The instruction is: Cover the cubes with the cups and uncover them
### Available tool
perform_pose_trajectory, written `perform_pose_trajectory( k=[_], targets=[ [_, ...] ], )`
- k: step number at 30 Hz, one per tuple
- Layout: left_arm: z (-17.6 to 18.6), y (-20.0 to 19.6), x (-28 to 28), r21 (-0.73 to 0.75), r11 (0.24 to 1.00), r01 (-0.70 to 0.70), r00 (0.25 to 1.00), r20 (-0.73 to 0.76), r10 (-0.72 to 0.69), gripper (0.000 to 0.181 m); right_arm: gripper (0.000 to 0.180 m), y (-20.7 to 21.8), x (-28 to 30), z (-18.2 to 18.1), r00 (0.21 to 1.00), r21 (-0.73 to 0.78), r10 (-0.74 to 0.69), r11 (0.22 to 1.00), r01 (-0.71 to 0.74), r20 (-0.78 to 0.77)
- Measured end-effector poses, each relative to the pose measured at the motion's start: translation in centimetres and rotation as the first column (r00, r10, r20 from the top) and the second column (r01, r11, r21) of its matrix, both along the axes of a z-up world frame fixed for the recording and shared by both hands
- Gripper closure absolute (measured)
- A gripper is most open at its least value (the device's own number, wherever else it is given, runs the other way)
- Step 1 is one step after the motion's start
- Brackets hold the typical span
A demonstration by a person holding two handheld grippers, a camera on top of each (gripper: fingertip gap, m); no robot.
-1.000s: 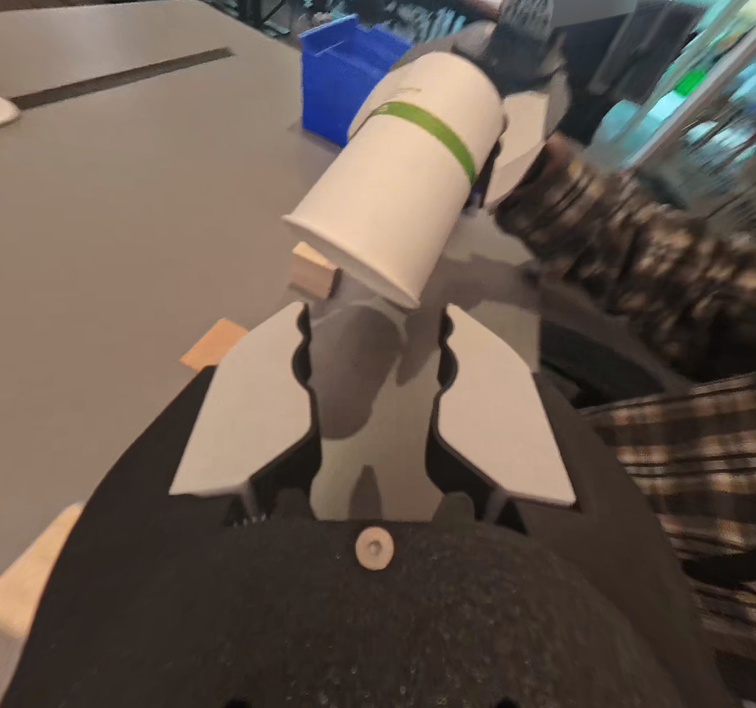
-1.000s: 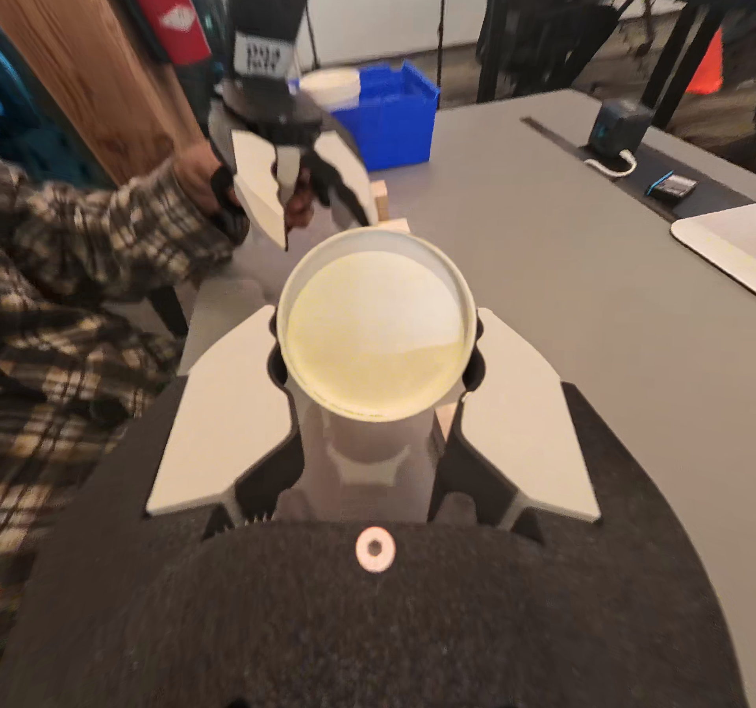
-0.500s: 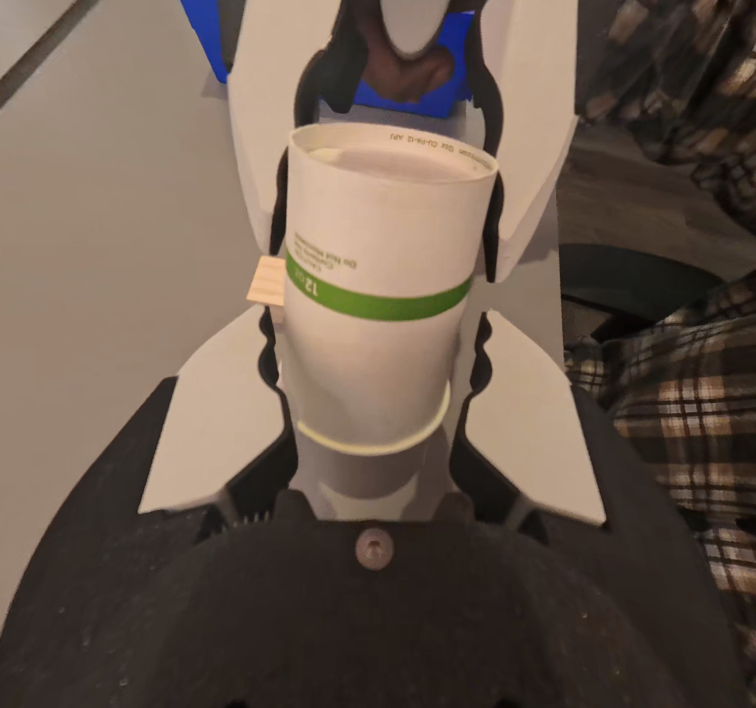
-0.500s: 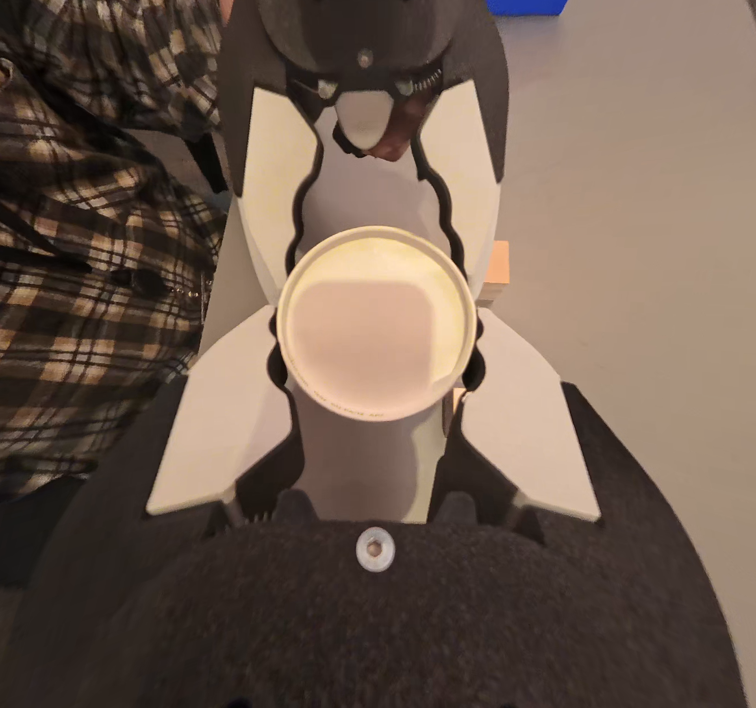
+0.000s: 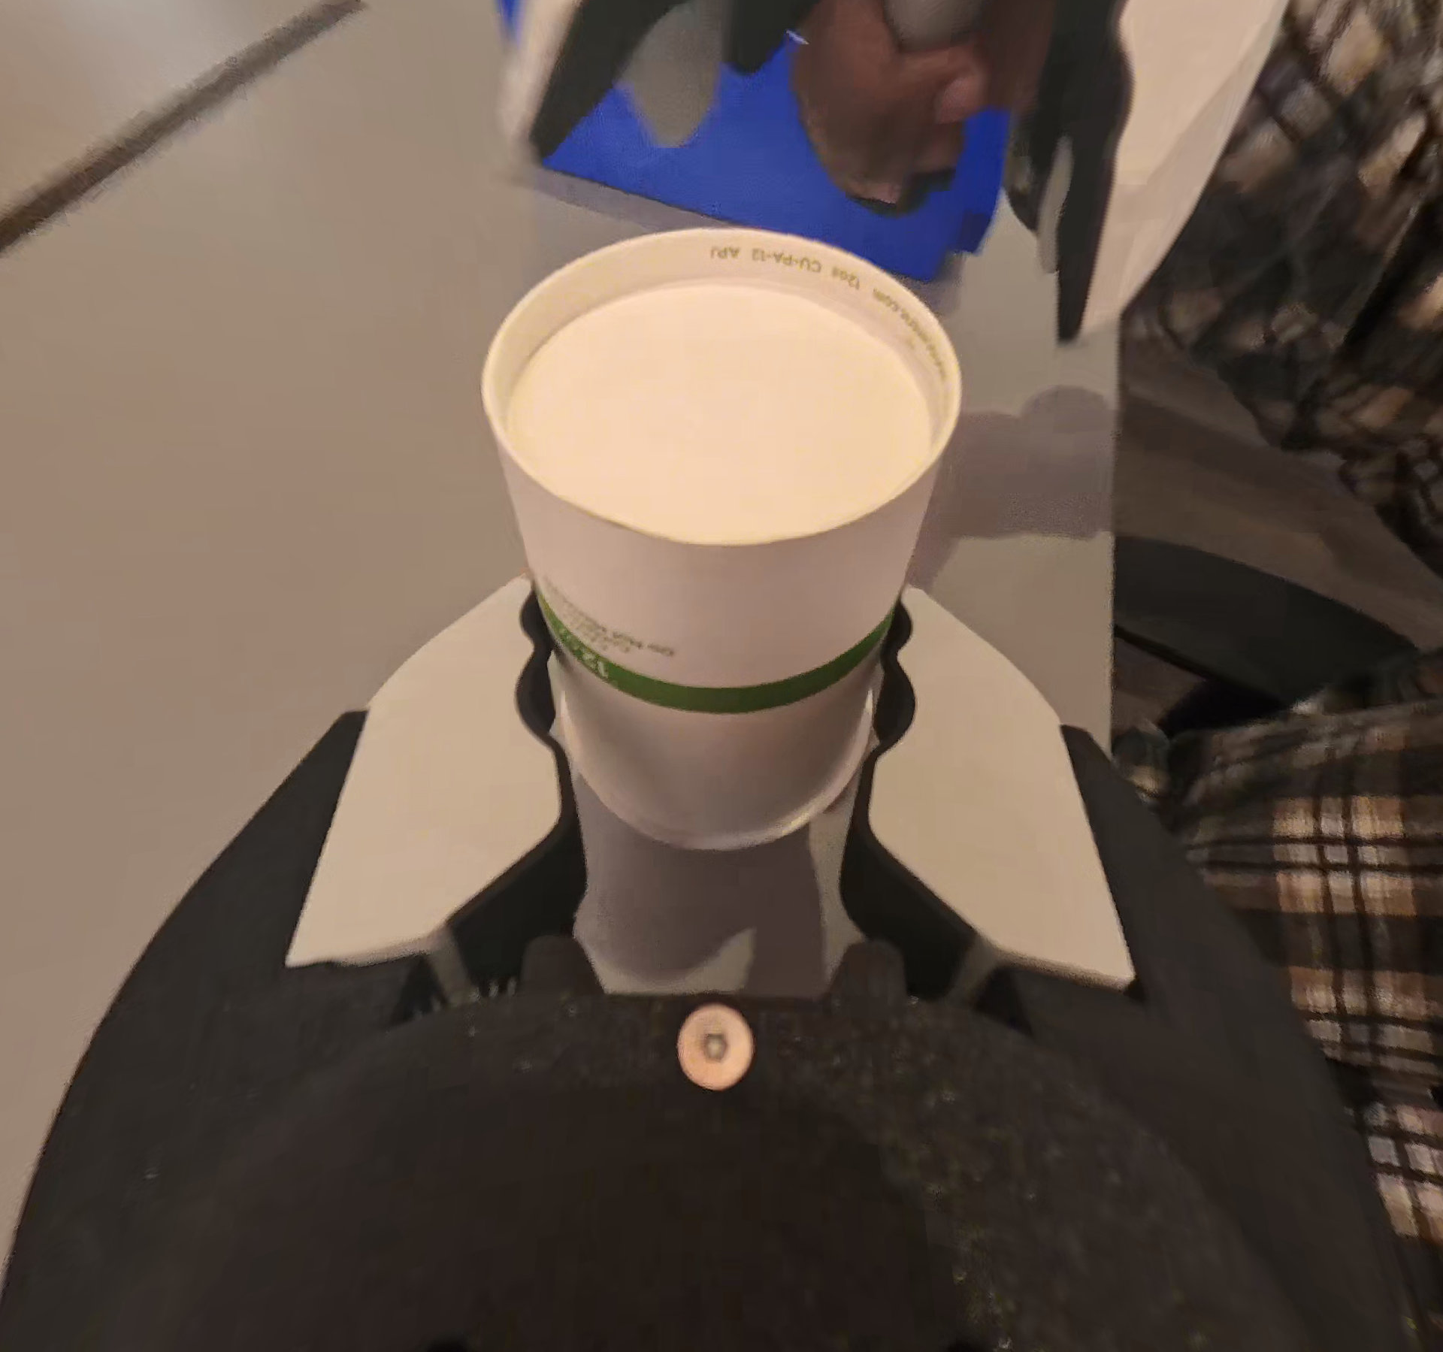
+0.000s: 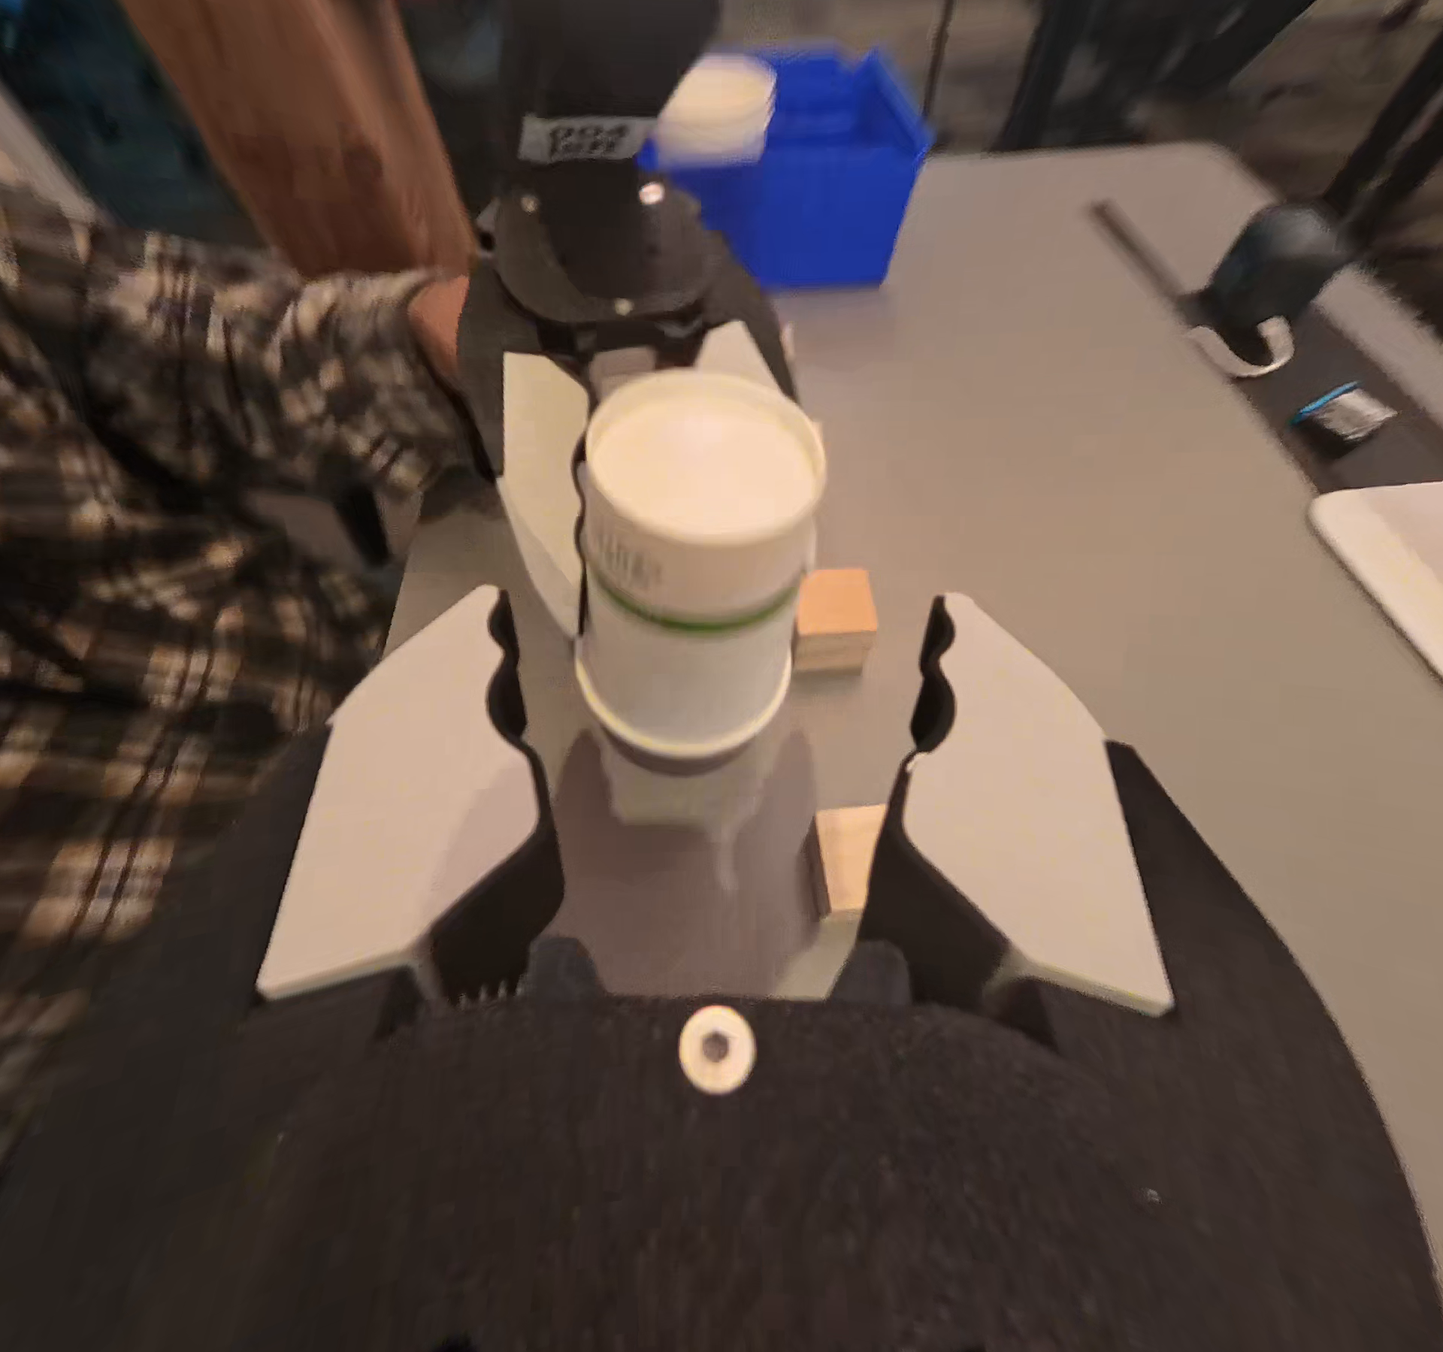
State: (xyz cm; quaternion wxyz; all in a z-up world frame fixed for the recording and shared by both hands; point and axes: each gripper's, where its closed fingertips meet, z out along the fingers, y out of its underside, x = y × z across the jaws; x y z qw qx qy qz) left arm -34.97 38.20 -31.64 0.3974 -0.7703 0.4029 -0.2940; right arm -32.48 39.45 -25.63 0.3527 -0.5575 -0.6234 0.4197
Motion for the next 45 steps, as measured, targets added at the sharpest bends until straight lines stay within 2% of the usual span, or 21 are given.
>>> perform_pose_trajectory(
  k=[3, 6, 9, 12, 15, 19, 23, 31, 36, 40, 45],
  targets=[
    [3.0, 1.4, -7.0, 0.095, 0.964, -0.249, 0.968, 0.058, 0.244, 0.100, 0.084, 2.1, 2.2, 0.9, 0.972, -0.019, -0.149, 0.989, 0.148, -0.183],
    [5.4, 1.9, -16.3, 0.159, 0.831, -0.534, 0.845, 0.139, 0.516, 0.100, 0.085, 4.9, 4.9, -0.5, 0.915, -0.033, -0.310, 0.950, 0.312, -0.259],
    [4.7, 1.4, -23.8, 0.134, 0.676, -0.725, 0.688, 0.180, 0.703, 0.099, 0.085, 7.1, 7.0, -1.7, 0.848, -0.080, -0.419, 0.905, 0.417, -0.324],
    [2.6, 0.8, -27.8, 0.093, 0.569, -0.817, 0.576, 0.183, 0.797, 0.099, 0.089, 8.0, 8.1, -2.2, 0.798, -0.152, -0.455, 0.889, 0.432, -0.396],
    [0.5, 0.5, -29.0, 0.074, 0.521, -0.850, 0.526, 0.165, 0.834, 0.099, 0.090, 8.3, 8.4, -3.0, 0.778, -0.159, -0.467, 0.882, 0.444, -0.420],
    [-1.8, 0.6, -29.3, 0.104, 0.500, -0.860, 0.508, 0.077, 0.858, 0.099, 0.092, 8.3, 8.5, -3.6, 0.778, -0.136, -0.459, 0.884, 0.447, -0.429],
    [-3.1, 0.6, -28.5, 0.091, 0.523, -0.847, 0.529, 0.059, 0.847, 0.099, 0.094, 8.1, 8.6, -4.1, 0.780, -0.157, -0.455, 0.888, 0.432, -0.430],
    [-7.3, 0.8, -28.2, 0.036, 0.555, -0.831, 0.552, -0.077, 0.830, 0.098, 0.096, 7.6, 8.0, -4.4, 0.800, -0.152, -0.432, 0.901, 0.407, -0.416],
    [-7.7, 0.4, -27.8, 0.024, 0.572, -0.820, 0.565, -0.124, 0.815, 0.097, 0.094, 7.5, 8.1, -4.3, 0.800, -0.160, -0.428, 0.903, 0.399, -0.421],
    [-8.4, 0.2, -27.7, 0.019, 0.564, -0.826, 0.555, -0.152, 0.818, 0.081, 0.090, 7.3, 7.9, -4.3, 0.805, -0.157, -0.419, 0.907, 0.390, -0.420],
    [-7.1, -0.6, -28.3, 0.063, 0.507, -0.859, 0.496, -0.140, 0.857, 0.057, 0.086, 7.1, 7.6, -4.5, 0.816, -0.148, -0.406, 0.913, 0.380, -0.412]
  ],
)
